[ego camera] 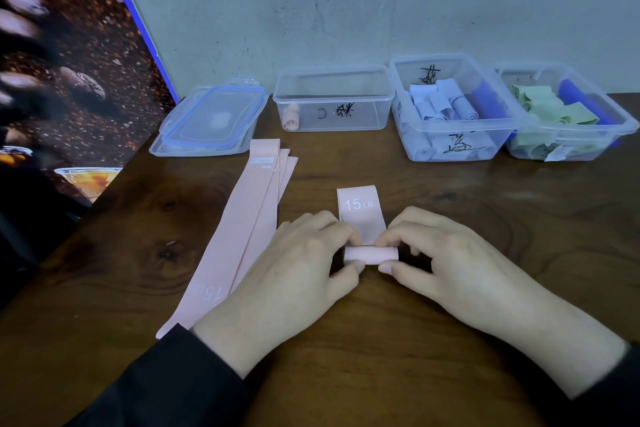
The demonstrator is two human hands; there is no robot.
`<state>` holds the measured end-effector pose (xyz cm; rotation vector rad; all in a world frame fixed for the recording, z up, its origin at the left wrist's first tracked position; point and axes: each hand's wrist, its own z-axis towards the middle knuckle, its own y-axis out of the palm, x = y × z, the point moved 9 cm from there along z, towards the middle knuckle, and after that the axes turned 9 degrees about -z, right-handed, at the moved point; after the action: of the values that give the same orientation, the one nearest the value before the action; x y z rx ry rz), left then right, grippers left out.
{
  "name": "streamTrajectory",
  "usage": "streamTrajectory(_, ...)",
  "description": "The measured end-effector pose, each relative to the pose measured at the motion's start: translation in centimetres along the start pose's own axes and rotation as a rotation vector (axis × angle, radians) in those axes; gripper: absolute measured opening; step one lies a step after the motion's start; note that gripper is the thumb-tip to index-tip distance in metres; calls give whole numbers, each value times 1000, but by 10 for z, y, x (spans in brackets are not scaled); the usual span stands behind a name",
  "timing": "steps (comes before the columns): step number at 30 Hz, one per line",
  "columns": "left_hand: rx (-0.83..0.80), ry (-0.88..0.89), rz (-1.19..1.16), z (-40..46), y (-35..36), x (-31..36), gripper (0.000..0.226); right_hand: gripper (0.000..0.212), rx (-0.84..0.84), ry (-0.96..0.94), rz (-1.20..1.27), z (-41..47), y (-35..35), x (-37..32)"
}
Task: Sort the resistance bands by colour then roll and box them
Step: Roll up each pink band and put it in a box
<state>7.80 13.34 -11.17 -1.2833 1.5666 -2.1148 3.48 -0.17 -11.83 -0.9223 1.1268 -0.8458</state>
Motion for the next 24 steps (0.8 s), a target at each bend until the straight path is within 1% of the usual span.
streamTrajectory(3, -15, -8, 6, 1, 1, -1, 31, 29, -12, -14, -25, 0, 0, -2)
streamTrajectory(6, -5, -8, 9, 1, 1, -2, 32, 31, -12, -36, -32, -1, 0, -5)
streamTrajectory(11, 7, 1, 3, 0, 0, -3, 28, 36, -8, -48, -42, 1, 4, -4)
streamTrajectory(13, 3, -1, 11, 0, 1, -3, 29, 37, 15, -45, -51, 3, 5, -3)
streamTrajectory(15, 8, 1, 16, 0, 1, -3, 29, 37, 39, -28, -42, 3, 5, -2)
streamTrajectory(19, 27, 2, 14, 0, -1, -2, 27, 28, 46, -20, -18, 2, 2, -2)
streamTrajectory(24, 26, -6, 13, 1, -2, -2, 23, 30, 25, -18, -34, 4, 6, 0)
